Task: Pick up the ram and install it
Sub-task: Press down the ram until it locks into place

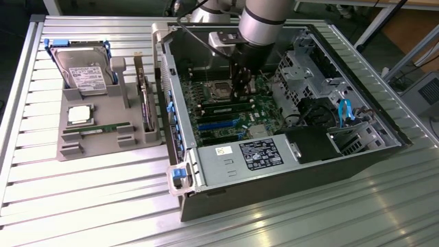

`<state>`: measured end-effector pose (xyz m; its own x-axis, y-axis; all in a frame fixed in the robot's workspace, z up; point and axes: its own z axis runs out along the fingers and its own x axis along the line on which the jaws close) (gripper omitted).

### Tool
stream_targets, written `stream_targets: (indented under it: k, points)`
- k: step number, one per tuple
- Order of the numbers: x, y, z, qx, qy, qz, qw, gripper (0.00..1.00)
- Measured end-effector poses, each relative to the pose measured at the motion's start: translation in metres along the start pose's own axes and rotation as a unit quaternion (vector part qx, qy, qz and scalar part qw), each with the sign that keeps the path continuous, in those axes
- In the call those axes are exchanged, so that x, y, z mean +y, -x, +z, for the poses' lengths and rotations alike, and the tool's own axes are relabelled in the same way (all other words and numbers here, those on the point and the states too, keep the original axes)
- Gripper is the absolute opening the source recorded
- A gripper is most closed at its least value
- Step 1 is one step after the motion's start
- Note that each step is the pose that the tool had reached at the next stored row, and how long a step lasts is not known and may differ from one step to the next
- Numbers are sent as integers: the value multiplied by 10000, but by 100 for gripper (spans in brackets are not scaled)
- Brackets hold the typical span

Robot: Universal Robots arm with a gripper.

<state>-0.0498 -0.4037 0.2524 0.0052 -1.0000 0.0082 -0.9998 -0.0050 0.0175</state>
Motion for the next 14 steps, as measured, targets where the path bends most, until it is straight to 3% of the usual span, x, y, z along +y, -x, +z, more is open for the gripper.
stream_targets:
  k: [6, 8, 14]
  points:
    - [-167, -1, -67, -1, 0, 0, 10000, 10]
    - [-261, -2, -94, -1, 0, 0, 10000, 10]
    - [-364, -3, -171, -1, 0, 0, 10000, 10]
